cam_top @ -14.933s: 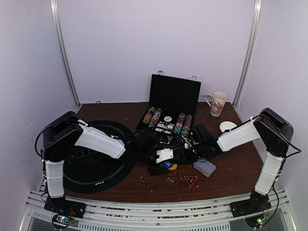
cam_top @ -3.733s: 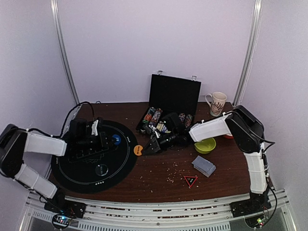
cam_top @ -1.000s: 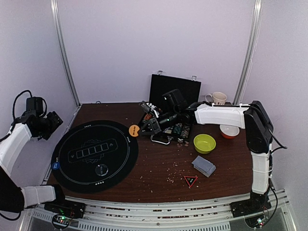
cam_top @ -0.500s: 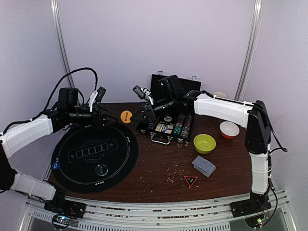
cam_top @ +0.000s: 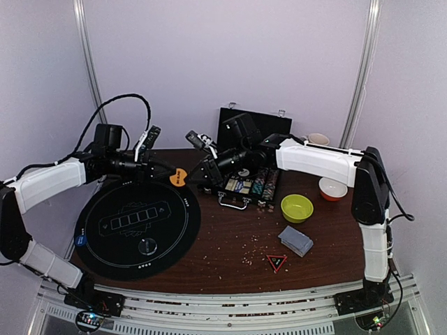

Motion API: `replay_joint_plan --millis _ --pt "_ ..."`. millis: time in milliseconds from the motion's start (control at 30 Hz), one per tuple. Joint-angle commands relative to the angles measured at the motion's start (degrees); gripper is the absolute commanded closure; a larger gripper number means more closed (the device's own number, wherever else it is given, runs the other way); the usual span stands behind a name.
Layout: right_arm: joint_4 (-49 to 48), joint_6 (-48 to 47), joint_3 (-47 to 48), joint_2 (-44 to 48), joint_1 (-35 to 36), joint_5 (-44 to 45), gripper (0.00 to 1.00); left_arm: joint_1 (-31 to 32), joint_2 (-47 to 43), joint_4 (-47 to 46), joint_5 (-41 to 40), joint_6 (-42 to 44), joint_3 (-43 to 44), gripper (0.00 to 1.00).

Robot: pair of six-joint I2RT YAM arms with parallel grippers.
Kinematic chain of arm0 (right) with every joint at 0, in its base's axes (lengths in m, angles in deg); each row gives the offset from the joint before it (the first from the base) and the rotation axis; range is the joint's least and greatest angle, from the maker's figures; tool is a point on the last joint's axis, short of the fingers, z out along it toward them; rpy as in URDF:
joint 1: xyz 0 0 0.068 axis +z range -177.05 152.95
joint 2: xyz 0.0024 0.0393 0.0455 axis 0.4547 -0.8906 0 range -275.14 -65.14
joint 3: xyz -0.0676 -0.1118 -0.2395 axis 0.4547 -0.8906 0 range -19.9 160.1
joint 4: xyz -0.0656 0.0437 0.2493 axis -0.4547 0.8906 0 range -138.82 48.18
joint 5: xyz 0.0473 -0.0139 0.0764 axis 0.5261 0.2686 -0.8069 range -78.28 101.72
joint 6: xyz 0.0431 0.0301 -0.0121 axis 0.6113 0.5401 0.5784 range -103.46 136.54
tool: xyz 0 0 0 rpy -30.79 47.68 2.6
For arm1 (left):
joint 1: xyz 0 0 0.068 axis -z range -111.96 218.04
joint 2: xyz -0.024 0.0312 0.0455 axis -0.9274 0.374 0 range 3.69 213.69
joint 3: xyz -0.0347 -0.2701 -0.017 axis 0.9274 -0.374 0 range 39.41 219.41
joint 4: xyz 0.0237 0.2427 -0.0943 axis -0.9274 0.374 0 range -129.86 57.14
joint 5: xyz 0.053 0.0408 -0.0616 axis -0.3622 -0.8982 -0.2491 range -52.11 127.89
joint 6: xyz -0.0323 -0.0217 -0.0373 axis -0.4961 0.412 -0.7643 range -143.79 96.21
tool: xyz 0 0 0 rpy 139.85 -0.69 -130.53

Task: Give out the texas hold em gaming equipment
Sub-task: Pass from the right arm to the left, then place the big blind button in the big blind area.

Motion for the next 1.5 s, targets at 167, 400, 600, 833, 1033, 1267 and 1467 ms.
replay_joint_plan --millis 167,400,600,833,1033,1267,1467 --pt "-1.21 -0.49 1.7 -0.65 0.15 -0.27 1.0 -0.33 0.36 3.85 3.86 2.9 1.45 0.98" --pt "-1.73 -0.42 1.64 -0.4 0.03 -0.69 1.0 -0.24 2.88 6.13 5.2 3.05 3.38 0.8" --pt "-2.01 -0.12 1.23 -0.32 0.05 -0.79 1.0 -0.24 2.02 5.3 3.3 2.73 3.44 1.0" --pt "-6.47 6.43 -2.88 1.42 -2.29 8.54 0.68 -3.03 5.09 -3.5 -7.99 -12.99 1.75 1.0" --pt "-9.19 9.15 -9.81 6.03 -6.0 14.91 0.31 -18.93 14.1 -6.09 -20.79 -30.15 2.7 1.0" --pt "-5.45 6.69 -11.27 8.01 -5.98 16.24 0.27 -21.84 26.52 -5.48 -31.57 -33.4 9.27 1.0" --pt "-5.88 6.41 -13.41 10.02 -5.98 16.59 0.27 -22.67 34.02 -7.47 -35.87 -38.34 11.86 1.0"
